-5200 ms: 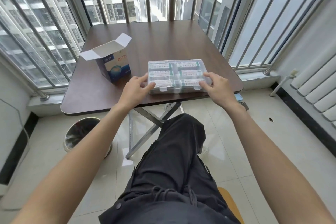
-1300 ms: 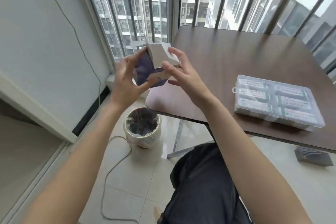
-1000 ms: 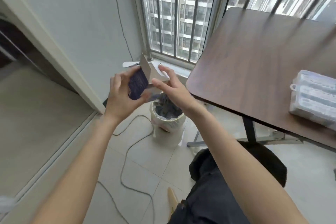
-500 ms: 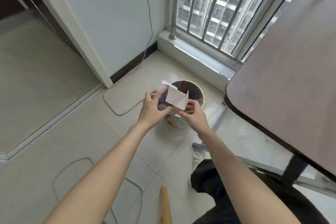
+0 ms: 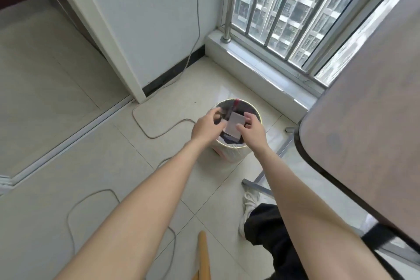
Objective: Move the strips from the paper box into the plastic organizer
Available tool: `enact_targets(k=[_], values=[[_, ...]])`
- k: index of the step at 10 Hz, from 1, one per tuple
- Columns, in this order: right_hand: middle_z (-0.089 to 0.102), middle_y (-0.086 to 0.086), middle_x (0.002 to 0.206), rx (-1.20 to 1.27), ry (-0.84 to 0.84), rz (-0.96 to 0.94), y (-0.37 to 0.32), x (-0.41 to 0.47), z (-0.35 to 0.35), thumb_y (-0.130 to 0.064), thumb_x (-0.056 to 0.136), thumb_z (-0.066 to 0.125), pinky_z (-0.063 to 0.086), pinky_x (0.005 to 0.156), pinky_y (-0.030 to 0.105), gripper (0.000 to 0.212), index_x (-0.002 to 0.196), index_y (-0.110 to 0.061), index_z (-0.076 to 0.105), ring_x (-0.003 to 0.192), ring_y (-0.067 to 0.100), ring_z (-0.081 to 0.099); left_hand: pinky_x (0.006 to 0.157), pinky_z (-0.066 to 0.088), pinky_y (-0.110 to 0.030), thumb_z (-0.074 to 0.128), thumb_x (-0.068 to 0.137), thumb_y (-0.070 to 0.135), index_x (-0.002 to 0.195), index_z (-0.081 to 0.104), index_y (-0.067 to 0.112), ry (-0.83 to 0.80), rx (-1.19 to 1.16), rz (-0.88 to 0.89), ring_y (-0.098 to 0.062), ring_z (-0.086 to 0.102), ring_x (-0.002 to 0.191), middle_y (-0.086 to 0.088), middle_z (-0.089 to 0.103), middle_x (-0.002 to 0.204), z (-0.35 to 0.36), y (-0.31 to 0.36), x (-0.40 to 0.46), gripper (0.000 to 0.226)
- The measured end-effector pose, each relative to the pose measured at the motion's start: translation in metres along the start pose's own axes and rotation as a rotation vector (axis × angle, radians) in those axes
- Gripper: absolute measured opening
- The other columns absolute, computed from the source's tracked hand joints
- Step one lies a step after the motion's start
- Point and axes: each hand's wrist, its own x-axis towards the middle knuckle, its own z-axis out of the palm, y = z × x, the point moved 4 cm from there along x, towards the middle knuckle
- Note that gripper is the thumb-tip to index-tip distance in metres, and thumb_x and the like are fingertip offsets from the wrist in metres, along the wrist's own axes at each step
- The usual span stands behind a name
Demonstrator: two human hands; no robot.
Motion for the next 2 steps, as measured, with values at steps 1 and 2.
enact_targets(k=[1, 2], values=[[0.064, -0.001, 0.113, -0.146, 0.106, -0.054, -0.018, -0.025, -0.009, -0.024, 0.087, 0.055, 0.047, 0.086, 0.033, 0.037, 0.124, -0.019, 0.055, 0.104, 0.018, 0.06, 0.086, 0.042, -0.028, 0.051, 0.089, 0.033, 0.124, 0.055, 0.029, 0.072, 0.023, -0.029, -0.017, 0.057, 0.107, 0.006, 0.066, 0.113, -0.012, 0.006, -0.019, 0.035], [0.069, -0.004, 0.099, -0.284, 0.255, -0.112, -0.035, -0.063, -0.022, -0.029, 0.089, 0.053, 0.041, 0.073, 0.027, 0.024, 0.11, -0.021, 0.062, 0.094, 0.018, 0.062, 0.085, 0.045, -0.028, 0.049, 0.088, 0.037, 0.111, 0.062, 0.03, 0.097, 0.048, -0.003, -0.016, 0.059, 0.103, 0.009, 0.07, 0.101, -0.022, 0.012, -0.045, 0.027]])
